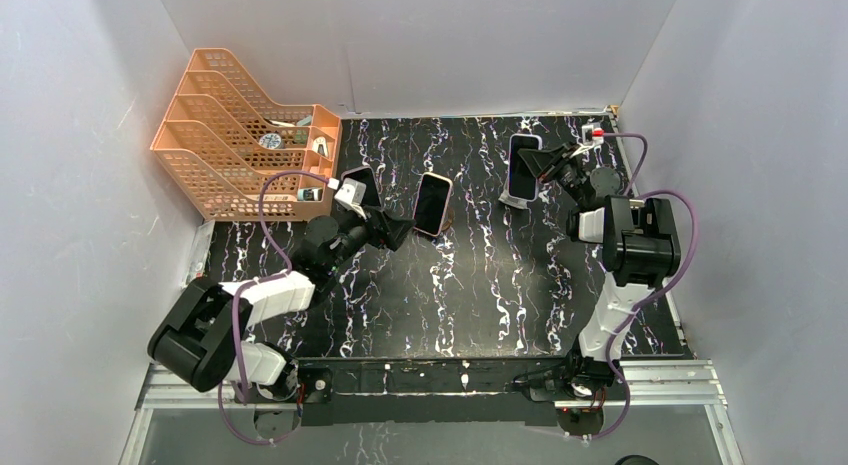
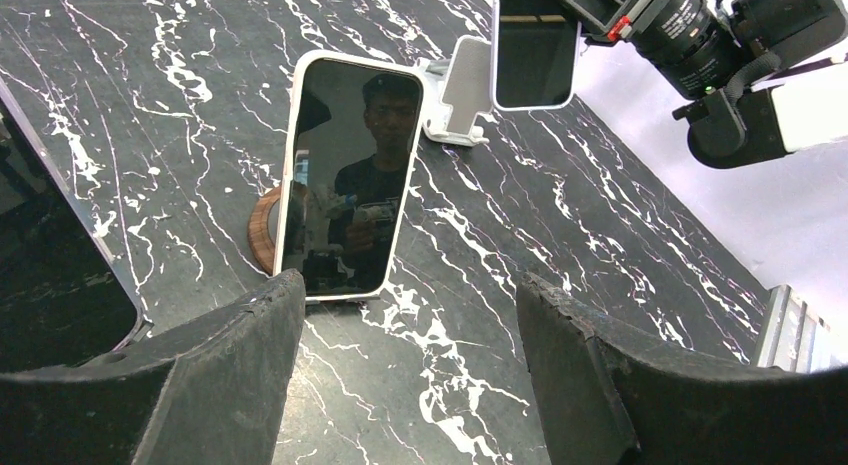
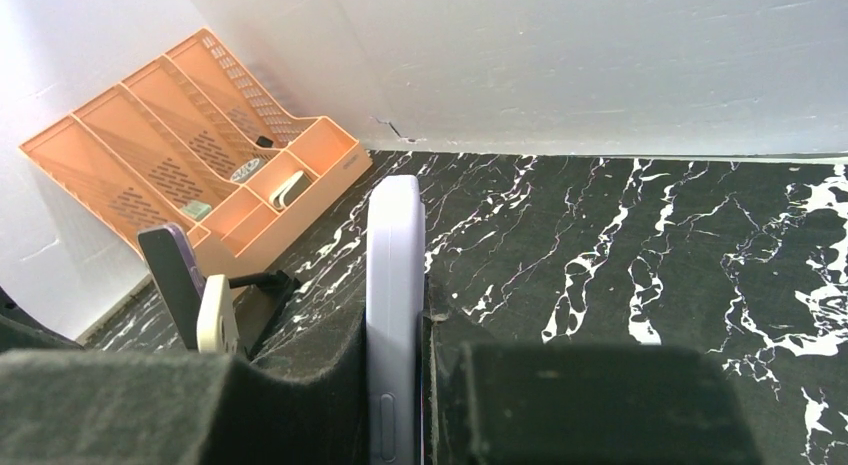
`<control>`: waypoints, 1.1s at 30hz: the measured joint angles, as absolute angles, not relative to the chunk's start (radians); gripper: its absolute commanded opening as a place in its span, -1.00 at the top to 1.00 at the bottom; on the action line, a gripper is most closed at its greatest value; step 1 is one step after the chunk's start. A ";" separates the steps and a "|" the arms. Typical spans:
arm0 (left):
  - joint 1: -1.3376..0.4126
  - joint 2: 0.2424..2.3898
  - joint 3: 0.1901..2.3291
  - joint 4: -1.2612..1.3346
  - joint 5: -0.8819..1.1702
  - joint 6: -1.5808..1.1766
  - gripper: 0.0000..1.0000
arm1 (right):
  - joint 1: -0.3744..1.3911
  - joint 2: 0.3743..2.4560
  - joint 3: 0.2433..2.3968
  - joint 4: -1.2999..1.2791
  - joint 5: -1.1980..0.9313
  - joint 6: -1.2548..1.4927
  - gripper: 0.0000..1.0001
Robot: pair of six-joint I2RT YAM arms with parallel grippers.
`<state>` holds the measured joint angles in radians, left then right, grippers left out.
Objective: Place the phone on the phone stand
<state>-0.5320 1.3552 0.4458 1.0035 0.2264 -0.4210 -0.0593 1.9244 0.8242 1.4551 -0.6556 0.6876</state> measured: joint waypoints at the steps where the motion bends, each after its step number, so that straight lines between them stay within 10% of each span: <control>1: -0.532 1.357 0.446 1.006 0.227 -0.421 -0.48 | -0.059 1.930 0.828 1.456 -0.661 0.683 0.94; 33: -0.532 1.464 0.455 1.040 0.271 -0.424 -0.47 | -0.058 2.137 0.994 1.463 -0.748 0.593 0.39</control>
<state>-0.5320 1.4635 0.4553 1.0397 0.2707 -0.4236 -0.0578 2.1368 0.9936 1.4628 -0.7483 0.5934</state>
